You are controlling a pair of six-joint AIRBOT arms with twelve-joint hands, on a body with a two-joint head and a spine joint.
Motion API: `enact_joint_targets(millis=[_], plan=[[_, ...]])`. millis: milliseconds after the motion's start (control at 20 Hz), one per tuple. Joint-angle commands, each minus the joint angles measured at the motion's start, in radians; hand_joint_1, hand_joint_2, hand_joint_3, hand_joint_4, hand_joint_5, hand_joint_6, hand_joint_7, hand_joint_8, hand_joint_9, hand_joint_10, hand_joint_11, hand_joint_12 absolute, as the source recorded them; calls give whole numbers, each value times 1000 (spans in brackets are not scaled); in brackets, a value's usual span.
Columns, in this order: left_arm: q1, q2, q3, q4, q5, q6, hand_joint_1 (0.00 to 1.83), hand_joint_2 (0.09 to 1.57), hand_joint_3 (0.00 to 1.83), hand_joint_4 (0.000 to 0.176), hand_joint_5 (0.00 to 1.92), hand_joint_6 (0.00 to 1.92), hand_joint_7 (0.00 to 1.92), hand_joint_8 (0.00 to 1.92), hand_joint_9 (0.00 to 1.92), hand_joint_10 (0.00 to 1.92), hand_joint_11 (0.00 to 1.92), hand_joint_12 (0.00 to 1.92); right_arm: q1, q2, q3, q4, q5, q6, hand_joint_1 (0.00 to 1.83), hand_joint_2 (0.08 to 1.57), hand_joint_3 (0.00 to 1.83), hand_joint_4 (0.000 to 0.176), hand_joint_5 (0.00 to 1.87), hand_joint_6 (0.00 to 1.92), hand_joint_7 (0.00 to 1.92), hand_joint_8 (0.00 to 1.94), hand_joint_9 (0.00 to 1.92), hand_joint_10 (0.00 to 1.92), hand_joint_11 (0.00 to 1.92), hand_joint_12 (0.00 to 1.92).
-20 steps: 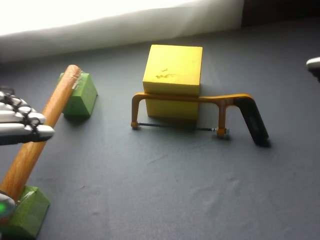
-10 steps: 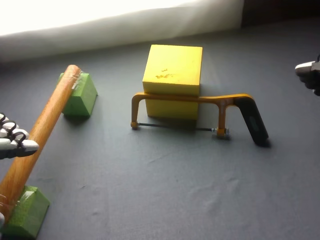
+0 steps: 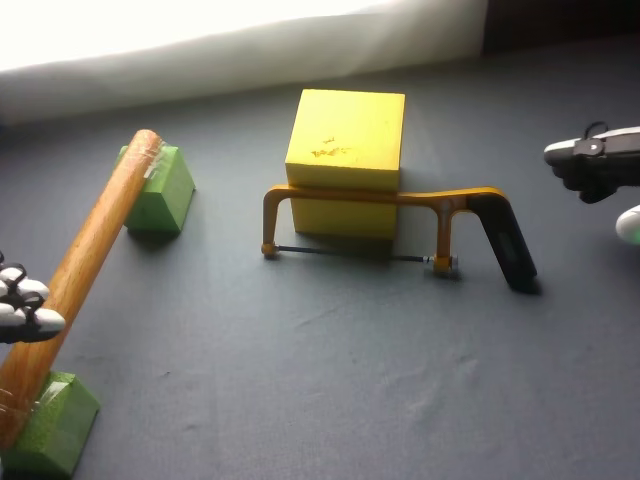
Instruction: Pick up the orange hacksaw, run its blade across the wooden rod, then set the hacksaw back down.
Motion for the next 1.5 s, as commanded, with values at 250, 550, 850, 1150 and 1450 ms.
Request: enact_joint_targets(millis=[250,550,850,1150,1450], plan=[[12,-1,4,-25,-43,0,0,1148,0,0,129,1,97,0,110,1,0,362,42,-76,56,53,55,4,900,1147,2,0,198,6,195,2,230,1,0,773],[42,-18,7,-25,-29,0,0,1150,0,0,130,5,121,6,116,6,0,376,82,-124,82,10,7,12,904,1115,0,0,200,2,200,3,213,6,0,758],[54,-42,25,-25,-4,0,0,1148,0,0,126,6,81,1,77,2,0,292,132,-184,135,-22,4,16,909,1128,2,0,206,5,187,5,207,8,0,734],[91,-46,25,-25,-24,0,0,1152,1,0,150,1,88,1,97,2,0,375,184,-222,171,-119,7,74,980,1114,0,0,206,3,205,2,217,1,0,753],[114,-53,26,-25,-27,0,0,1150,0,0,181,2,115,4,105,4,0,392,205,-245,184,-131,0,75,970,1105,0,0,196,11,192,7,208,2,0,740]])
